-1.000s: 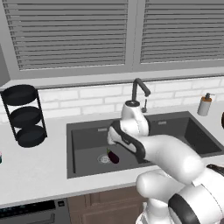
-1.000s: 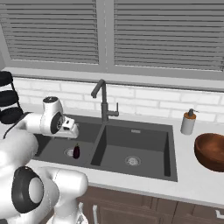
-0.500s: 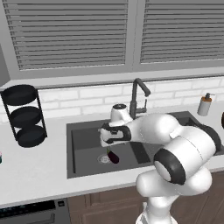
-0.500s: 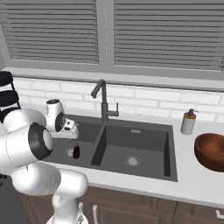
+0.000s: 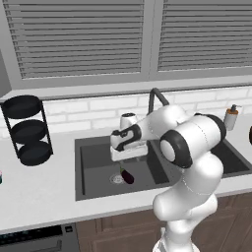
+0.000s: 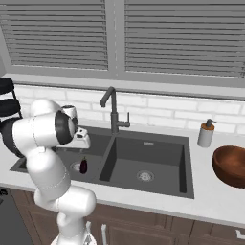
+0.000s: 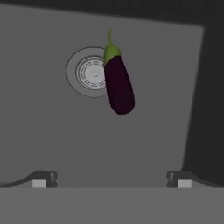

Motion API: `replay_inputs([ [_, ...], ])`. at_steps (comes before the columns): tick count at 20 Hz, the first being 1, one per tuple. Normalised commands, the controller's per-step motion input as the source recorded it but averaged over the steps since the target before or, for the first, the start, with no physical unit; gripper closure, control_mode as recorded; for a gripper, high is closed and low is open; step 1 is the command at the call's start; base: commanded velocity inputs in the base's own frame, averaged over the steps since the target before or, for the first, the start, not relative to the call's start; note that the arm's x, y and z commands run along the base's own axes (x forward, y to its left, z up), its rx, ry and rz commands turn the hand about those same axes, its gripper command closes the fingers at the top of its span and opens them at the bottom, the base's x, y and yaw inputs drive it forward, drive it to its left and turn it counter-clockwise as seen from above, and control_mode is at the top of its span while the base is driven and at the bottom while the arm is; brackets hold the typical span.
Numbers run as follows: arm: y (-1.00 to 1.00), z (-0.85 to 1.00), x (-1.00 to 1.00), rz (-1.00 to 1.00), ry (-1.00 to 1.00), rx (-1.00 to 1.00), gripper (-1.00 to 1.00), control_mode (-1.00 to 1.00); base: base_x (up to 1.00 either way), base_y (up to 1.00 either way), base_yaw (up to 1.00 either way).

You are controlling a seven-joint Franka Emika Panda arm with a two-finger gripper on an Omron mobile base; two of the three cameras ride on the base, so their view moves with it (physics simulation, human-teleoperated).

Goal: Pick the eggplant from the sink and place it in the bowl. Then pick the bowl and place it in the microwave. Then close the microwave door and press the start button.

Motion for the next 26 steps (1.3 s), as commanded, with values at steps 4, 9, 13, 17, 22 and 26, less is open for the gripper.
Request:
replay_inputs([
  [4,0.00,-0.47,0.11,0.00,0.00,0.00,-1.00,-1.00,0.00,0.00,0.00],
  [9,0.00,-0.43,0.18,-0.01,-0.01,-0.01,-1.00,-1.00,0.00,0.00,0.00],
  [13,0.00,-0.41,0.32,-0.02,0.00,-0.01,-1.00,-1.00,0.00,0.00,0.00],
  [17,0.05,-0.34,0.30,-0.02,0.00,-0.03,-1.00,-1.00,0.00,0.00,0.00],
  [22,0.08,-0.30,0.24,-0.02,0.00,-0.04,-1.00,-1.00,0.00,0.00,0.00],
  [26,0.01,-0.23,0.11,-0.02,0.00,-0.01,-1.00,-1.00,0.00,0.00,0.00],
])
